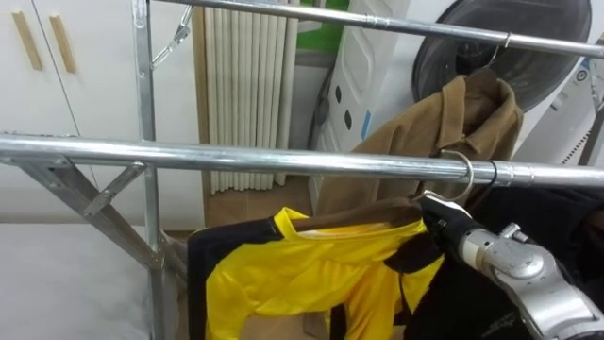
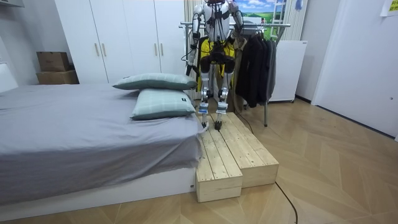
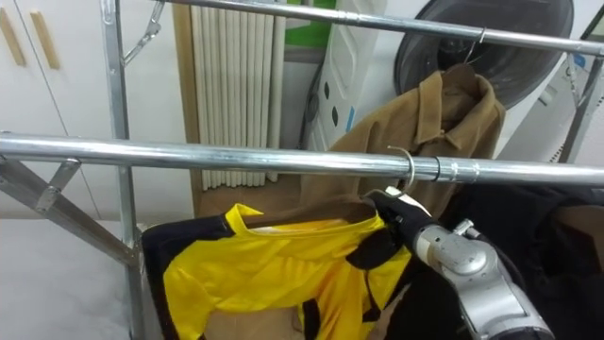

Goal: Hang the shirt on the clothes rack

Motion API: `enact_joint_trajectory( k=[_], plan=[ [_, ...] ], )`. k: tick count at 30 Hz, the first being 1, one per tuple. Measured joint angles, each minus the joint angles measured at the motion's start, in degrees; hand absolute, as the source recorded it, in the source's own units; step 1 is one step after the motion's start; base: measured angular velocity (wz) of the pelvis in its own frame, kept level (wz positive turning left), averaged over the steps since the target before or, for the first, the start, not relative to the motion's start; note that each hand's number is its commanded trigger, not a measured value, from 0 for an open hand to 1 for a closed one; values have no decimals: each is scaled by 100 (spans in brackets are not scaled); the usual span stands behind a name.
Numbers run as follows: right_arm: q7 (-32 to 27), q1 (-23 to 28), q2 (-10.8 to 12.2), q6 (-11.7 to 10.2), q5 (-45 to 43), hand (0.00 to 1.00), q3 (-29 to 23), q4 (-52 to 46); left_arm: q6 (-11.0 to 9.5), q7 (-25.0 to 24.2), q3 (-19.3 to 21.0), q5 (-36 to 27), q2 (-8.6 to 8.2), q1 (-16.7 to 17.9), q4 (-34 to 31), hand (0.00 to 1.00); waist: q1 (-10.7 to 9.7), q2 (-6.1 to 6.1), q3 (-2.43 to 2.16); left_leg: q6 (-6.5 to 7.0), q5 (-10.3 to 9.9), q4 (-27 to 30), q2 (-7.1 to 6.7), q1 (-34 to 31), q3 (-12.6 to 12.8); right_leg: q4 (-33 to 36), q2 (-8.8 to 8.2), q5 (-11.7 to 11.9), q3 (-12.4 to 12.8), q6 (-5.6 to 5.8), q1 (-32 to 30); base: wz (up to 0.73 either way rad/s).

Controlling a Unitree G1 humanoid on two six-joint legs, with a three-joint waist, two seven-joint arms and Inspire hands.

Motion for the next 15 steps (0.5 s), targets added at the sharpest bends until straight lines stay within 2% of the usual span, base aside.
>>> enact_joint_trajectory(
  k=[5,15],
  plan=[
    [3,-25,-2,-2,-71,100,-150,264,0,-124,51,12,10,-6,8,0,85,12,-2,0,0,34,-2,0,0,17,0,0,-1,0,5,0],
    [-127,-56,-11,-50,-53,100,-159,505,23,-244,40,3,12,-114,38,0,81,40,4,0,0,47,-3,64,-2,8,-4,-1,-7,0,82,0]
  ],
)
